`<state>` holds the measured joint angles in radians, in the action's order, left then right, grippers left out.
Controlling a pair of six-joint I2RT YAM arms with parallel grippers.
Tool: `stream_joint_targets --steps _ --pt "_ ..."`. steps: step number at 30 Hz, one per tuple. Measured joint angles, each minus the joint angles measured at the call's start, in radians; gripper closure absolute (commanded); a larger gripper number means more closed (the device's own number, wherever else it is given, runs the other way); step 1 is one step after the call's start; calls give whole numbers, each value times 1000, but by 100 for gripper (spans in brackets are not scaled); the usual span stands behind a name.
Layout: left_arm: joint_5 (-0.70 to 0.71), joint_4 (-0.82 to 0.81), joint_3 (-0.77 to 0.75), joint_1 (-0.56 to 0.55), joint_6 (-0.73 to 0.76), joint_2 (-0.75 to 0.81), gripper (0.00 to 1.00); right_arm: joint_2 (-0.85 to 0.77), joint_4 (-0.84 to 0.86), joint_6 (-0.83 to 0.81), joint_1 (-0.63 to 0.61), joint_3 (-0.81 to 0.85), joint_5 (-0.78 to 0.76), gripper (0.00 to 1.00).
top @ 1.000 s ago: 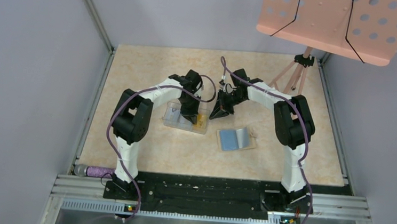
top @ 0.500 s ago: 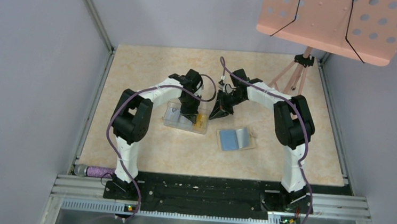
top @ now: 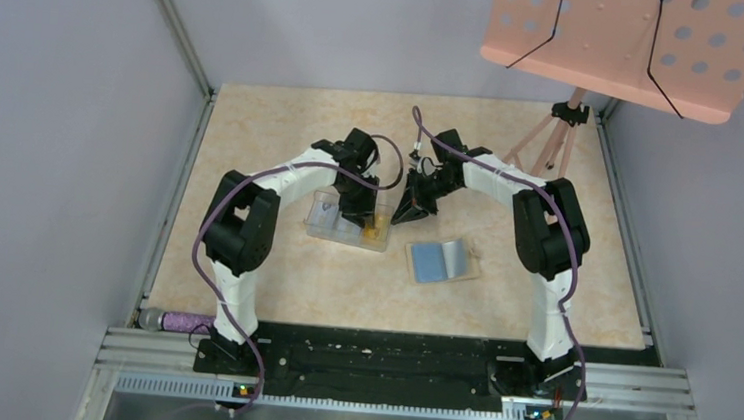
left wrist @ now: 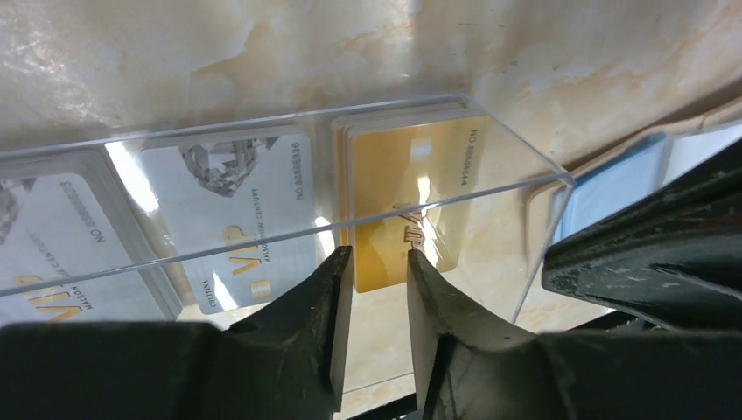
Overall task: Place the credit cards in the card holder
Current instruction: Pick up the credit card from the storage box.
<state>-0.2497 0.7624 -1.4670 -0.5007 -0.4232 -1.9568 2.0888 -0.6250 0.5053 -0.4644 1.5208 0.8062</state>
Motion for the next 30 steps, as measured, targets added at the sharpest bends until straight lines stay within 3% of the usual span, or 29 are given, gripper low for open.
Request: stream_joint_targets --steps 6,11,23,28,30 --pt "42 -2 25 0 -12 0 69 0 0 -3 0 0 1 100" --pt "38 -18 30 0 -23 0 87 0 0 -6 0 0 2 100" --pt "31 -38 38 0 -23 0 77 0 0 -6 0 0 4 100" --pt "31 -38 38 0 -23 -16 78 0 0 -6 0 0 5 100" --pt "26 -38 38 0 -24 -21 86 0 0 -6 0 0 4 100"
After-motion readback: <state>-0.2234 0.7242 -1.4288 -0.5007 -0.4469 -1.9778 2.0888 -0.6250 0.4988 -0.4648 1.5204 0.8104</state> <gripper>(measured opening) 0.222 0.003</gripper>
